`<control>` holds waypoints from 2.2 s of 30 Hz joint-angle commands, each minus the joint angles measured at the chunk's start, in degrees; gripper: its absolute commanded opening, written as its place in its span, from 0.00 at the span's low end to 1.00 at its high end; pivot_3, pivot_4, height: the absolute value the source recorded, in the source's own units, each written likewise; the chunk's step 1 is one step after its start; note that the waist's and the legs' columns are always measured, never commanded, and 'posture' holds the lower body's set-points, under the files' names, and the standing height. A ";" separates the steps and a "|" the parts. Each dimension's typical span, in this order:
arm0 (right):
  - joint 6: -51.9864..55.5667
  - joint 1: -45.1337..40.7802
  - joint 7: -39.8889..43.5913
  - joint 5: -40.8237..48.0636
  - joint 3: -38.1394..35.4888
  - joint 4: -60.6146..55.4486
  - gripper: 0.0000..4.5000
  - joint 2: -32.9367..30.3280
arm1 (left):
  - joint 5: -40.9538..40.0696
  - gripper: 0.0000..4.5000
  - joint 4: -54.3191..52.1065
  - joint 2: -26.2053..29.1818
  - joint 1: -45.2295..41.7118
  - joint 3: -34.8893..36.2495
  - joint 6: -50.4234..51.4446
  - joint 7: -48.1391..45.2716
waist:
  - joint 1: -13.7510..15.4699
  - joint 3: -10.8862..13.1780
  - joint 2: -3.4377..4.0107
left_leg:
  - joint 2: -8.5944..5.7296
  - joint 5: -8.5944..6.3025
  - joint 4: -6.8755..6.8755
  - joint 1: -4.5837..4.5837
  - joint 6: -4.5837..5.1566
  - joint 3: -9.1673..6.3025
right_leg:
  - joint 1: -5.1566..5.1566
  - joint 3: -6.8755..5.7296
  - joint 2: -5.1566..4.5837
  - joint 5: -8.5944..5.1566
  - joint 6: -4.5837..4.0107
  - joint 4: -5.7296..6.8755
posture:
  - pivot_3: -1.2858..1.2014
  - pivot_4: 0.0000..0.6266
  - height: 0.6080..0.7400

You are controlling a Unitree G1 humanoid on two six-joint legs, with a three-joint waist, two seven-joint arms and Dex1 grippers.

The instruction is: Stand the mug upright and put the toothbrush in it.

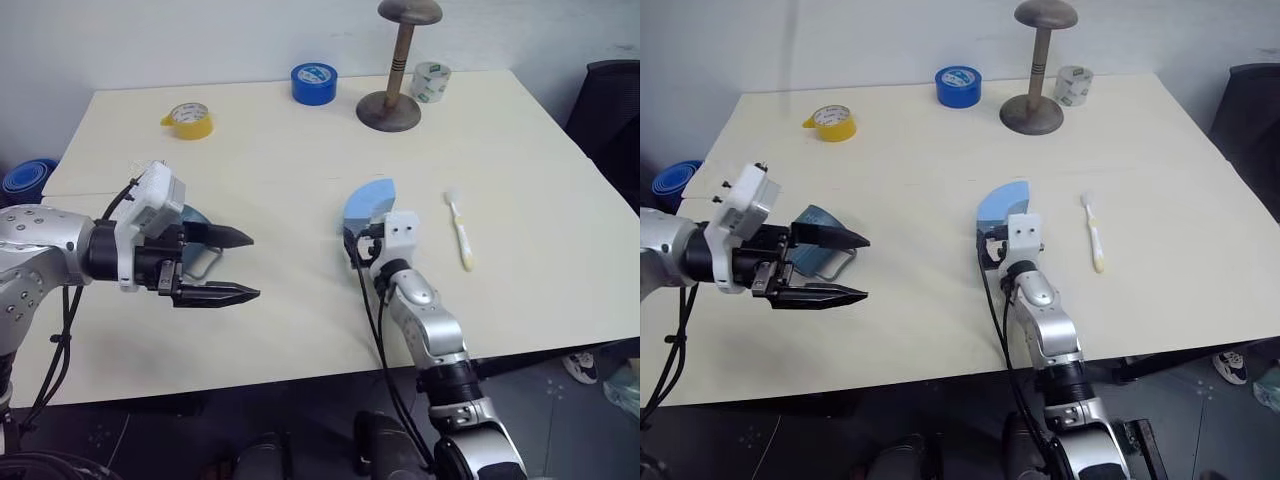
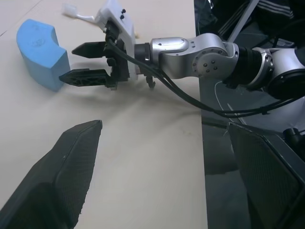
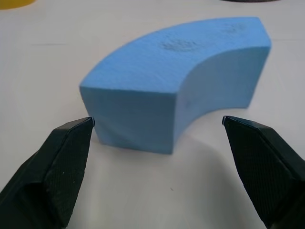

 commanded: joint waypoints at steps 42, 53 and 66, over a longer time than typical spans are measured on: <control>15.54 30.14 6.37 6.77 -38.54 -42.58 0.43 -21.10 | 8.24 1.00 7.32 -15.70 -6.36 -11.60 -9.90 -4.70 | 3.04 0.12 0.06 | -0.01 0.01 0.08 -0.06 0.02 0.05 | 0.06 0.10 0.04 -0.01 0.01 -0.18 | 0.52 0.24 1.00; 12.51 32.15 6.53 11.46 -37.85 -36.17 0.90 -16.86 | 14.24 1.00 12.44 -16.89 -9.66 -14.61 -14.23 -8.16 | 2.43 0.12 0.07 | -0.01 0.05 0.02 0.06 0.12 0.35 | 0.04 0.36 0.05 -0.02 -0.01 -0.22 | 0.52 0.24 1.00; 35.08 49.85 23.58 35.26 -55.29 -62.37 1.00 -37.30 | 28.94 1.00 8.79 -11.41 -5.50 -16.85 -14.12 1.78 | 3.63 0.15 0.05 | -0.05 -0.02 0.05 0.04 0.24 0.37 | 0.08 0.44 0.04 -0.02 -0.01 -0.40 | 0.52 0.24 1.00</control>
